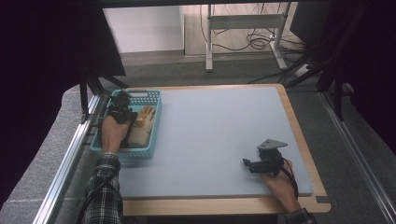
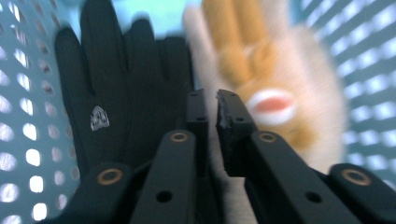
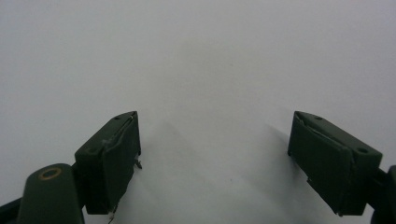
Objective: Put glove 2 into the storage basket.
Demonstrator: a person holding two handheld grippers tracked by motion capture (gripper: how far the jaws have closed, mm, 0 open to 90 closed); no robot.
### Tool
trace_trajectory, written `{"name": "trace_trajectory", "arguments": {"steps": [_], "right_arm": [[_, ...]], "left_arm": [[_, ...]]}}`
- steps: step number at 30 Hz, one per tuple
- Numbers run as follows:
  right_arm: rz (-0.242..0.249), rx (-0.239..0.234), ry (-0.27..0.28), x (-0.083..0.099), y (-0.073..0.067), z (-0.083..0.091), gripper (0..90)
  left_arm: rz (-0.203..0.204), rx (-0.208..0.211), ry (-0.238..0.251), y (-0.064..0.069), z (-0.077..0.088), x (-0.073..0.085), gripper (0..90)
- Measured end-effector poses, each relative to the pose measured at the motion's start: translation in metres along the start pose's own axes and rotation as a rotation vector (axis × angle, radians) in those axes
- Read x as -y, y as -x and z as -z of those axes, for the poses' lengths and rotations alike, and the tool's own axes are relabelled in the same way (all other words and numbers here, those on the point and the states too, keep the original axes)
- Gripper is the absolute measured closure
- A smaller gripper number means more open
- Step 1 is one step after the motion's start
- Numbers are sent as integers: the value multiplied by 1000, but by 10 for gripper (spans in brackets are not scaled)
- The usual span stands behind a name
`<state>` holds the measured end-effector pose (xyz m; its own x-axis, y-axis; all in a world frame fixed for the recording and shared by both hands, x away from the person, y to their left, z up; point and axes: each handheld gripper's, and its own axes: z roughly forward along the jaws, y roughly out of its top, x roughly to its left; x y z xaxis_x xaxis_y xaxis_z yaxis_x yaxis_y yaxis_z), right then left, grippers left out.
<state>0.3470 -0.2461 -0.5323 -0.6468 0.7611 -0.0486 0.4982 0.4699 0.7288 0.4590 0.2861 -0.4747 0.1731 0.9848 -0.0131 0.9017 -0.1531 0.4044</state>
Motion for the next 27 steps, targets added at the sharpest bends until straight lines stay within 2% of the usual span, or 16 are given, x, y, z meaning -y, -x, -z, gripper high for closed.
{"name": "trace_trajectory", "arguments": {"steps": [3,6,10,13,16,19,22,27], "right_arm": [[0,0,0,0,0,0,164],[0,0,0,0,0,0,164],[0,0,0,0,0,0,164],[0,0,0,0,0,0,164],[0,0,0,0,0,0,164],[0,0,0,0,0,0,164],[0,0,0,0,0,0,164],[0,0,0,0,0,0,164]], "left_arm": [[1,47,-26,2,-13,1,878],[8,121,-9,9,-17,-1,897],[-12,118,-5,19,-15,-4,900],[-14,120,-1,16,-13,-2,900],[-5,92,26,11,-10,0,799],[1,60,62,6,-4,1,644],[17,52,86,2,1,3,510],[39,31,113,-5,7,5,381]]}}
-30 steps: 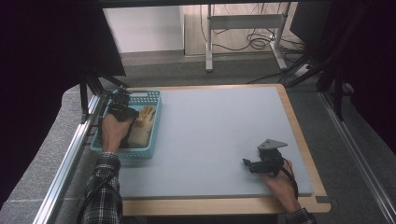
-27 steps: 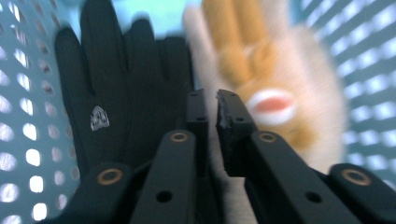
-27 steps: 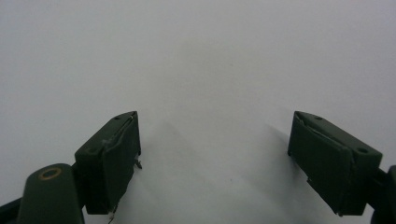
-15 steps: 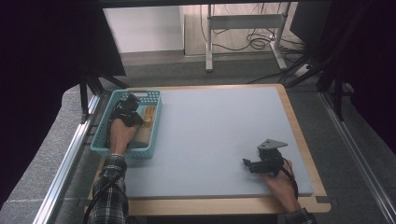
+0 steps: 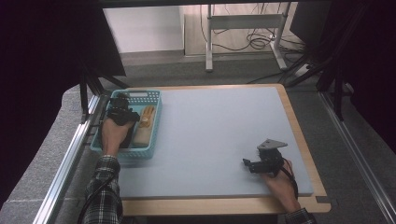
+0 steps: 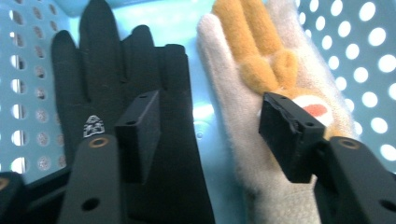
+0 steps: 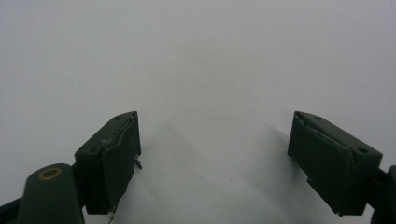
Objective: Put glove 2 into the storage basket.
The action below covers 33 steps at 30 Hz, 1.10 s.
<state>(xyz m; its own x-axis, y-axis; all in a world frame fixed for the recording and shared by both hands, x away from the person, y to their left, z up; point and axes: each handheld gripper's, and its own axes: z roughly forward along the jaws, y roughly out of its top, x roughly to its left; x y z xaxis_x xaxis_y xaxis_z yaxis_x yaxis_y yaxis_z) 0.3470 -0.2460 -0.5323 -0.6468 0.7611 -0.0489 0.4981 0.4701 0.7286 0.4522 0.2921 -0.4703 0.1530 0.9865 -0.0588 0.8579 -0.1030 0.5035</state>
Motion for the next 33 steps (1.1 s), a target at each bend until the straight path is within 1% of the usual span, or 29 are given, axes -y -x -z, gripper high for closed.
{"name": "trace_trajectory", "arguments": {"steps": [3,7,12,16,20,24,28,30,33], "right_arm": [[0,0,0,0,0,0,164],[0,0,0,0,0,0,164],[1,0,0,0,0,0,164],[0,0,0,0,0,0,164],[0,0,0,0,0,0,164],[1,0,0,0,0,0,164],[1,0,0,0,0,0,164],[1,0,0,0,0,0,164],[1,0,0,0,0,0,164]], "left_arm": [[21,12,25,-4,5,2,323],[22,20,57,-7,11,4,266],[16,30,77,-9,16,7,203],[2,42,92,-10,20,10,178],[-2,55,107,-11,24,12,155],[-23,75,122,-11,30,15,122],[-43,86,137,-10,36,18,97],[-44,92,148,-9,39,20,89],[-57,107,161,-8,43,22,78]]}}
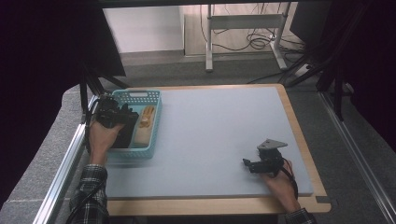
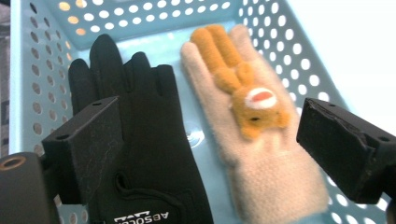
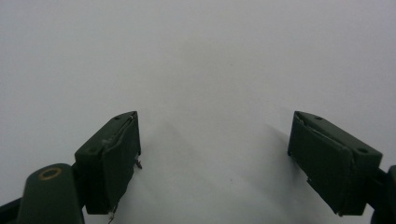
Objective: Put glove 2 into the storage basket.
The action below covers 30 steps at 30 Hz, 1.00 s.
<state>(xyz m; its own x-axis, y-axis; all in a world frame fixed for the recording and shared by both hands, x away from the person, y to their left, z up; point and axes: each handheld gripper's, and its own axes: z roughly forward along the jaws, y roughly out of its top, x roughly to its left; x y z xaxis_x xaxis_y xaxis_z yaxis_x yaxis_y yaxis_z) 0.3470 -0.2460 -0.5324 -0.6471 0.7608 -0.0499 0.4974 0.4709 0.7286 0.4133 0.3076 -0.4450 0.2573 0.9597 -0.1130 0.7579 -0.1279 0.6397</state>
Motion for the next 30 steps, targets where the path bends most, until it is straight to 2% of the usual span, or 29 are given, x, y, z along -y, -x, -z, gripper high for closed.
{"name": "trace_trajectory", "arguments": {"steps": [14,22,30], "right_arm": [[1,1,-1,0,0,0,164],[2,1,0,0,0,0,164],[2,1,0,0,0,0,164]], "left_arm": [[-67,44,53,18,14,7,30],[-71,86,89,27,22,12,33],[-97,117,113,38,27,18,34]]}}
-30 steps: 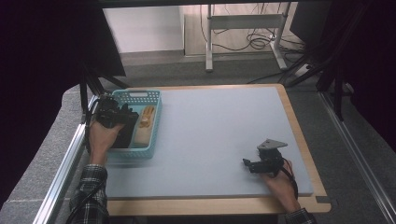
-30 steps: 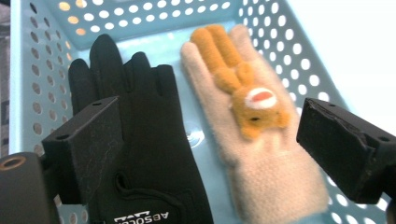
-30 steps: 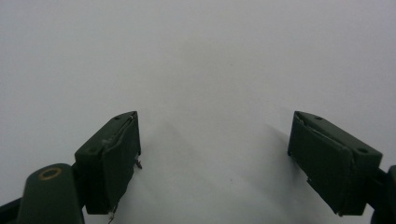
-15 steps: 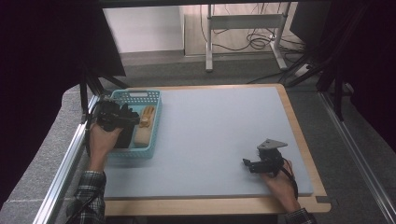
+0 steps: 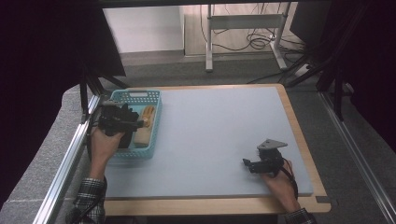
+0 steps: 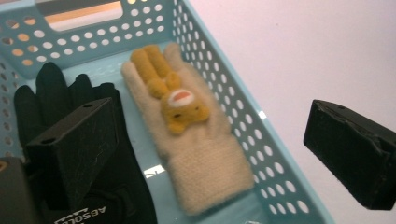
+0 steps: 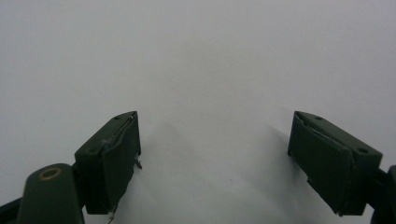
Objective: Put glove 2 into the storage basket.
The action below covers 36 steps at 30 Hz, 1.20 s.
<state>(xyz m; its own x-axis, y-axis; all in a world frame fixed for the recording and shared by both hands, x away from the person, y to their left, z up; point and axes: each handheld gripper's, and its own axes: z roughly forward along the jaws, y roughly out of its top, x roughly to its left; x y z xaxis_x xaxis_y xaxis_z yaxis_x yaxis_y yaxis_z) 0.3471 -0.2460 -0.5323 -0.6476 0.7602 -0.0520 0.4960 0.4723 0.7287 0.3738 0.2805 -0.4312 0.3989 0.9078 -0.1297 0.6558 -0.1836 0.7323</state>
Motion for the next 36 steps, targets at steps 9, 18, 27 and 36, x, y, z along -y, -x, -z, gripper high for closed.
{"name": "trace_trajectory", "arguments": {"steps": [9,18,27,36], "right_arm": [[-1,-1,-1,0,0,0,164],[0,0,-1,0,0,0,164],[0,0,-1,0,0,0,164],[-2,1,-1,0,0,0,164]], "left_arm": [[-31,15,15,14,3,5,34],[-58,37,26,28,2,9,34],[-93,55,31,44,-3,13,34],[-125,86,37,61,-8,15,35]]}}
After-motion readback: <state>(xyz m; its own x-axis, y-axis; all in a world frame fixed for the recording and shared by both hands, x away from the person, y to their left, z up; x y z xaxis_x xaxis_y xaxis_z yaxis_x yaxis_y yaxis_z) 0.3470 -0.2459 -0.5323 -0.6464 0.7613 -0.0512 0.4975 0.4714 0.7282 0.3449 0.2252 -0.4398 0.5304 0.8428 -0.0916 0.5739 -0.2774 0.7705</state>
